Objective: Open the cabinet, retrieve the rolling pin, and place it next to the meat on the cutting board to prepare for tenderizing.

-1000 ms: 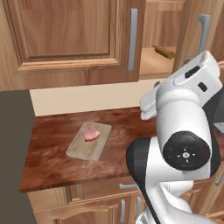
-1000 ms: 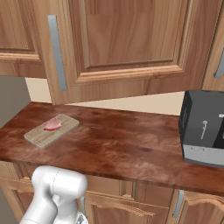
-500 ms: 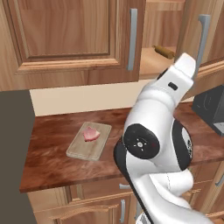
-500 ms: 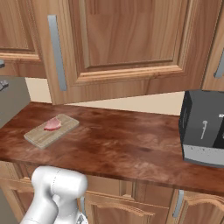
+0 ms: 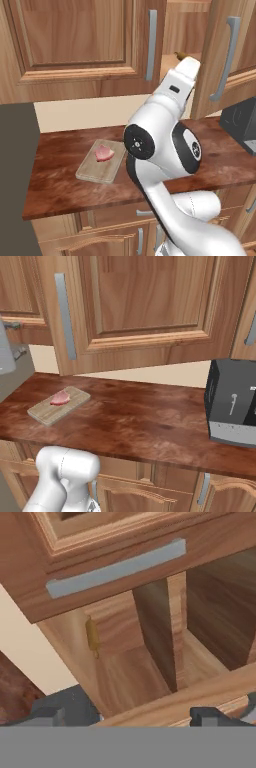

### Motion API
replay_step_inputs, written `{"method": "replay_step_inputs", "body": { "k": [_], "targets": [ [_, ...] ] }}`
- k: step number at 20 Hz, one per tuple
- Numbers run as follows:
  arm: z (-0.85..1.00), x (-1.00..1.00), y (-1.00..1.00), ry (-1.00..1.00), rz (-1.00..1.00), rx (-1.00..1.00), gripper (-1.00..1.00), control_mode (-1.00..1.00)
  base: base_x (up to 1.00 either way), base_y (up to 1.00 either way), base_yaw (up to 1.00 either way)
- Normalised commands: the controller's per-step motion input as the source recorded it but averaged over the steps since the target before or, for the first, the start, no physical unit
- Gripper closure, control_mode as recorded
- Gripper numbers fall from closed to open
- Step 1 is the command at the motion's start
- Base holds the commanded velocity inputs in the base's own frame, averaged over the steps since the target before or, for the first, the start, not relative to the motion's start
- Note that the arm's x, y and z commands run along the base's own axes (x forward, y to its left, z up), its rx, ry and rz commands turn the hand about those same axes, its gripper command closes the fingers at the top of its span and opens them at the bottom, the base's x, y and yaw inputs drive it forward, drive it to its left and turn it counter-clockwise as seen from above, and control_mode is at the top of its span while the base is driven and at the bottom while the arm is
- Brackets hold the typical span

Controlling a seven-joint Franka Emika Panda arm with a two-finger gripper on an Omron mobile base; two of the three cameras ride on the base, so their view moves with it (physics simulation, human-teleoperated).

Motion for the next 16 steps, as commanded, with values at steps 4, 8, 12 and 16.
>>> {"method": "replay_step_inputs", "body": {
  "k": [4,8,12,16],
  "targets": [
    [-0.09,0.49,-0.08,0.09,-0.06,-0.09,-1.0,-1.0,0.0,0.0,0.0],
    [-0.12,0.35,-0.12,0.04,-0.04,-0.08,-1.0,-1.0,0.0,0.0,0.0],
    [-0.12,0.27,-0.17,0.01,-0.04,-0.06,-1.0,-1.0,0.0,0.0,0.0],
    [-0.12,0.25,-0.18,0.01,-0.05,-0.06,-1.0,-1.0,0.0,0.0,0.0]
  ]
}}
